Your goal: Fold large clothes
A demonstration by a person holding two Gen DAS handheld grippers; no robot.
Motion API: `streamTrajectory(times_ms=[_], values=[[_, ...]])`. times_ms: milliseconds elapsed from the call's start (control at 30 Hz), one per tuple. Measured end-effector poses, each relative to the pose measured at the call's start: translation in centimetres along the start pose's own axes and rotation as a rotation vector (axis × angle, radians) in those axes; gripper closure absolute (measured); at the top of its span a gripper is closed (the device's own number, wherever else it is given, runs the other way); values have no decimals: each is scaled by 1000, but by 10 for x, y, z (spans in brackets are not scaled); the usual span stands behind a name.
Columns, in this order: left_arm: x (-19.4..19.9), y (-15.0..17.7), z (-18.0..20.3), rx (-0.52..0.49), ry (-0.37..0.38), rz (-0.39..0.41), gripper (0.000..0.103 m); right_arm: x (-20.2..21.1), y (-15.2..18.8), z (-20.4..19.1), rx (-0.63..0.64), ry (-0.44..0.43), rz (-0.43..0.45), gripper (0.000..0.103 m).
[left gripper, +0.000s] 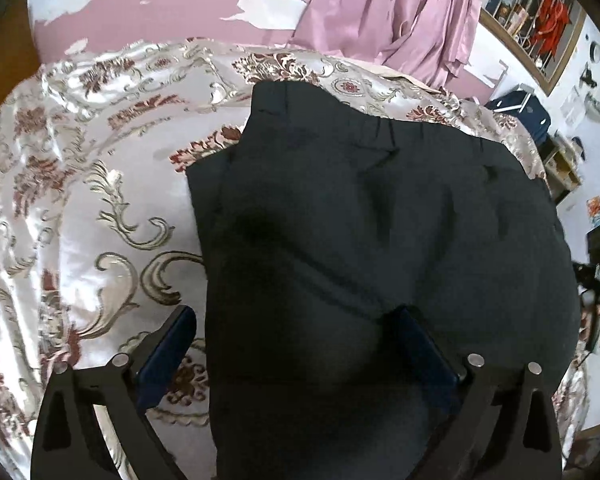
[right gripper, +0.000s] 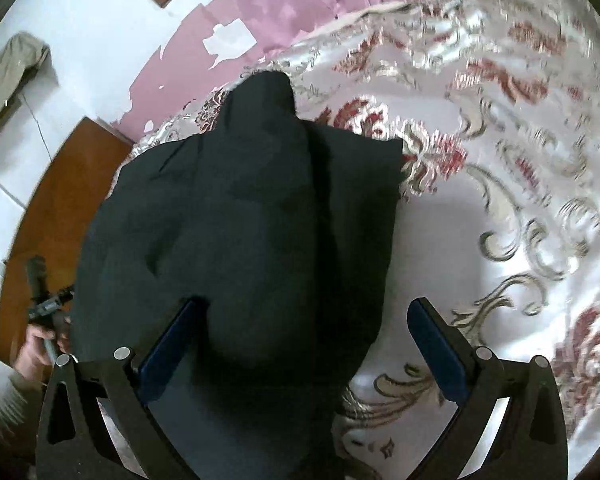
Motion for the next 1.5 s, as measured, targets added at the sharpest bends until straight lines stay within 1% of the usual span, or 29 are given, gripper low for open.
streamTrajectory(times_ms=[67, 133, 267, 367, 433, 500, 567, 733, 767, 800, 833, 867, 900, 933, 967, 1033, 1067, 1133, 1167, 1233, 1267, 1333, 1400, 1500], values=[[-5, -3, -4, 24, 38, -3, 0, -13, 2, 2, -17, -37, -42, 1], [-9, -6, -11, 51, 50, 3, 0, -24, 5, 3, -17, -66, -71, 1], [-19, -12, -24, 122, 81, -12, 0, -38, 6, 2, -30, -118, -82, 1], [-36, -9, -26, 164, 139, -72, 0, -46, 7, -2, -28, -140, -90, 1], [-51, -6, -26, 195, 203, -118, 0, -55, 6, -7, -32, -159, -96, 1], [-59, -3, -29, 228, 245, -130, 0, -63, 5, -12, -35, -173, -97, 1], [-64, -2, -27, 211, 249, -119, 0, -70, 6, -19, -25, -188, -101, 1], [-69, -3, -16, 141, 219, -119, 0, -81, 8, -36, 11, -187, -99, 1], [-69, -4, -14, 124, 209, -115, 0, -80, 9, -38, 17, -187, -94, 2], [-67, -5, -10, 99, 193, -103, 0, -81, 10, -41, 25, -185, -90, 5], [-65, -6, -5, 73, 187, -90, 7, -78, 13, -42, 32, -185, -85, 12], [-62, -7, -2, 52, 187, -80, 12, -77, 13, -46, 49, -188, -76, 18], [-59, -8, 1, 34, 183, -70, 19, -76, 13, -52, 67, -191, -67, 29], [-56, -10, 3, 19, 180, -62, 25, -69, 8, -49, 84, -192, -57, 35], [-54, -10, 3, 6, 180, -55, 29, -67, 8, -55, 104, -184, -45, 37], [-48, -12, 7, -21, 171, -35, 42, -66, 10, -62, 124, -175, -34, 46], [-45, -13, 9, -31, 167, -27, 45, -64, 10, -65, 132, -174, -24, 48], [-40, -16, 12, -53, 155, -11, 56, -61, 10, -69, 140, -177, -7, 57], [-38, -17, 14, -64, 150, -4, 58, -59, 10, -71, 149, -173, 6, 59], [-34, -14, 12, -77, 143, 5, 65, -52, 11, -73, 166, -169, 24, 64], [-33, -14, 13, -81, 141, 9, 67, -48, 12, -73, 170, -165, 31, 65], [-29, -13, 13, -80, 136, 20, 73, -44, 11, -77, 187, -153, 51, 68], [-24, -12, 13, -69, 132, 33, 79, -30, 7, -61, 196, -147, 65, 72], [-15, -12, 15, -66, 119, 49, 85, -20, 7, -64, 207, -135, 81, 78]])
Point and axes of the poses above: each gripper's, at about its wrist camera, not at the fingertips, and x roughly against the way its jaws point, z to its right, y to its underside, the point moved 7 cm from there along -x, roughly the way its jaws point, and after that the axes turned 1 degree about y, right-handed, at the moved point
